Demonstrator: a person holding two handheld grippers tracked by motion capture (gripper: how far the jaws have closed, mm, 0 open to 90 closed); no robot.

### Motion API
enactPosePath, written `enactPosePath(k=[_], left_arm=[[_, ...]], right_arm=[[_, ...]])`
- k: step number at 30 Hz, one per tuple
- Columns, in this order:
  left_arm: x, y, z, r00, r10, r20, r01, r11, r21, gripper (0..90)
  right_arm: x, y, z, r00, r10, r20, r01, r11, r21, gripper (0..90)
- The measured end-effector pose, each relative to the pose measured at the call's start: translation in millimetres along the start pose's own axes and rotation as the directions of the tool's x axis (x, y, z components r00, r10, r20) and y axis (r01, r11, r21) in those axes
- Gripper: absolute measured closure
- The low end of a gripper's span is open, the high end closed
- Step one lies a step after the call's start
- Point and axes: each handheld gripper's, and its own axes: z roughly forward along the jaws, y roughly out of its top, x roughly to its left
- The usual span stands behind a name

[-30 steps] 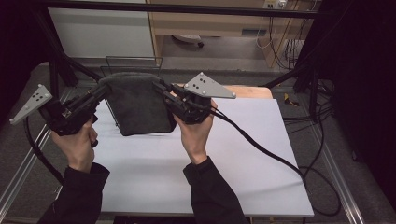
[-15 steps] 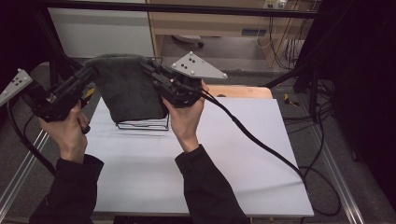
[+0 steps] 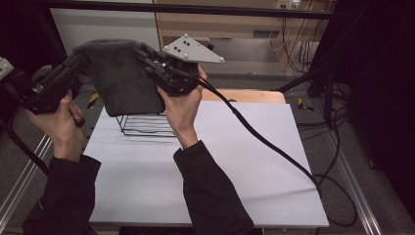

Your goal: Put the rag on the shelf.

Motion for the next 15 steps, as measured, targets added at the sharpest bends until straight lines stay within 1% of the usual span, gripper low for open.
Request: enactPosePath(k=[4, 8, 15], left_arm=[[4.7, 7.0, 5.0, 0.9999, -0.012, -0.001, 0.012, 0.9999, 0.003, 80.3], [6.7, 11.7, 9.5, 1.0, -0.003, -0.008, 0.003, 1.0, 0.005, 80.3], [9.2, 21.7, 17.6, 0.9997, 0.014, -0.02, -0.013, 0.9999, 0.004, 80.4]], right_arm=[[-4.3, 3.4, 8.6, 0.9999, 0.014, -0.001, -0.014, 1.0, 0.001, 80.6], [-7.8, 6.5, 14.5, 0.9999, 0.013, 0.004, -0.013, 1.0, -0.003, 80.7], [-16.4, 12.9, 25.0, 0.9996, 0.028, 0.006, -0.028, 1.0, -0.005, 80.7]])
